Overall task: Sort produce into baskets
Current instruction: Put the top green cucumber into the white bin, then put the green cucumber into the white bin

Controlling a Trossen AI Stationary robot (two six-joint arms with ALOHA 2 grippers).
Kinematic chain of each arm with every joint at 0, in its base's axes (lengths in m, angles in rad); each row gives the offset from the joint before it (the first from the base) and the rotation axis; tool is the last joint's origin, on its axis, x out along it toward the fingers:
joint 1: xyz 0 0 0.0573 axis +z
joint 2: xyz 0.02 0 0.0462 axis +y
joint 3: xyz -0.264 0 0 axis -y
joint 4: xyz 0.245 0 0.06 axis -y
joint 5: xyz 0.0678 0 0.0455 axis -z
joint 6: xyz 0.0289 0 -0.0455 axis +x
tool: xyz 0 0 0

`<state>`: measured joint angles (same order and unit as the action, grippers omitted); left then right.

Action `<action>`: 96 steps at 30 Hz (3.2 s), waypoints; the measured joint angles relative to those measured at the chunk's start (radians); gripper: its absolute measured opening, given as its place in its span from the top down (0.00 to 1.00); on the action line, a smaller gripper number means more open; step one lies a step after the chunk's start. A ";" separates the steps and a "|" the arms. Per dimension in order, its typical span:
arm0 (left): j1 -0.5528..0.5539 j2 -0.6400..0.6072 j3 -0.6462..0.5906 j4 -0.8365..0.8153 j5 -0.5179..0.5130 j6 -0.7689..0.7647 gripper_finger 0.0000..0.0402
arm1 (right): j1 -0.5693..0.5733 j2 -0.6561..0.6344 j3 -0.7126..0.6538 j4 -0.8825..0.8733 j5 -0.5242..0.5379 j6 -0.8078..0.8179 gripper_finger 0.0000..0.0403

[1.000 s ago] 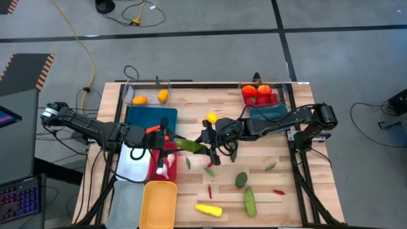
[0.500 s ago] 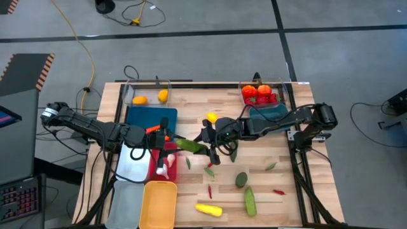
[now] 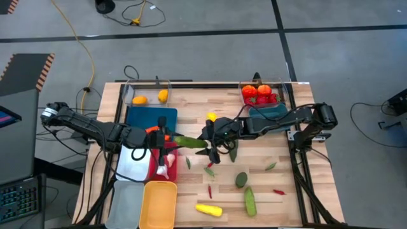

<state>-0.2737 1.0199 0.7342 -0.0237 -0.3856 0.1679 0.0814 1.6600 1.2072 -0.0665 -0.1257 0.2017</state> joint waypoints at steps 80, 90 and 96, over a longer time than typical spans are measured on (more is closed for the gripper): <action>0.002 -0.013 0.245 -1.547 0.431 -0.865 0.30 | 0.573 0.000 0.000 -0.765 -0.008 1.364 0.25; 0.002 -0.012 0.245 -1.519 0.424 -0.864 0.30 | 0.675 0.000 0.000 -0.717 -0.003 1.350 0.25; 0.002 -0.012 0.244 -1.492 0.424 -0.864 0.30 | 0.711 0.000 0.000 -0.678 0.030 1.408 0.25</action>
<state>-0.2722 1.0077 0.9783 -1.5157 0.0383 -0.6964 0.7927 1.6600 1.2068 -0.7445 -0.0955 1.6094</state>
